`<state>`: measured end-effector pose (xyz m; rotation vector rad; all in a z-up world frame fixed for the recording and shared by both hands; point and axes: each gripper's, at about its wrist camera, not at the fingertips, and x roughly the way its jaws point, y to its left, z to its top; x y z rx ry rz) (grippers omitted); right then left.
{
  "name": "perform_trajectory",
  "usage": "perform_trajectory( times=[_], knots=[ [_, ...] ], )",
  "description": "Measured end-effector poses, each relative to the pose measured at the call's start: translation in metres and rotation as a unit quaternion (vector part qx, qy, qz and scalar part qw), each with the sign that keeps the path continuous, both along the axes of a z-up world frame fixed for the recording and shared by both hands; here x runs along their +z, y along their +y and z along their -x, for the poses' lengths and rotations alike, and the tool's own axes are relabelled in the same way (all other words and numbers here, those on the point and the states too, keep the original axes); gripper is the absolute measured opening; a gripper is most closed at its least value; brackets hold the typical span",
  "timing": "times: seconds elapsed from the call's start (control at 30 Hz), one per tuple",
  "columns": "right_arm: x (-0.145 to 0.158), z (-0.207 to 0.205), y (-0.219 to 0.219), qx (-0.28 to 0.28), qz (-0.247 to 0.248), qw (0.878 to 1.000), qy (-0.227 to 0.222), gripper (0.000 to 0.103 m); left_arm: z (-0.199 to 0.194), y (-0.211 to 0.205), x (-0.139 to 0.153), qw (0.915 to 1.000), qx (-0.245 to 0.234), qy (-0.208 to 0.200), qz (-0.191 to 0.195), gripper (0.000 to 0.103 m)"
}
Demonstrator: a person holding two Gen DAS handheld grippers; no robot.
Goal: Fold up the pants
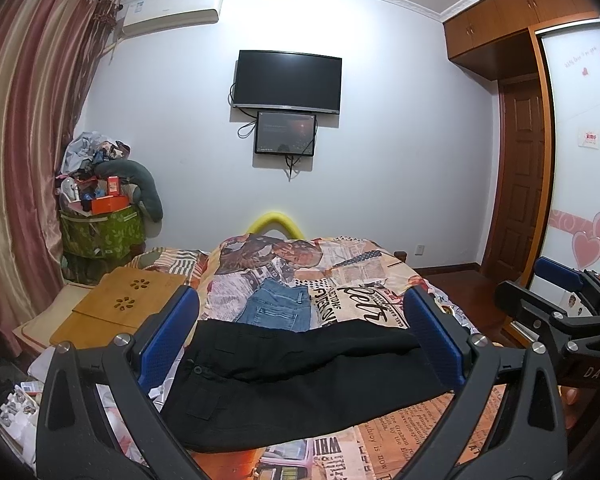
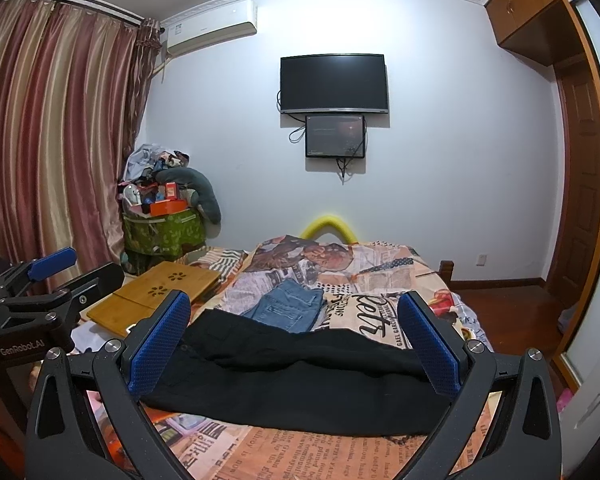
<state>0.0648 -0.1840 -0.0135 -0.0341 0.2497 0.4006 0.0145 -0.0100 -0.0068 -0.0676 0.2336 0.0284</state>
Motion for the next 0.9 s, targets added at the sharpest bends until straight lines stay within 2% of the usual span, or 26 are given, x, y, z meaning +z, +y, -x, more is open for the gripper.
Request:
perform_trajectory(
  times=[0.67, 0.9],
  knots=[
    [-0.002, -0.001, -0.004, -0.004, 0.000, 1.000, 0.001, 0.103, 0.001, 0.002, -0.003, 1.0000, -0.001, 0.000, 0.002, 0.103],
    [-0.007, -0.015, -0.004, -0.010, 0.005, 1.000, 0.010, 0.103, -0.014, 0.004, -0.006, 1.0000, 0.003, 0.008, -0.002, 0.103]
  ],
)
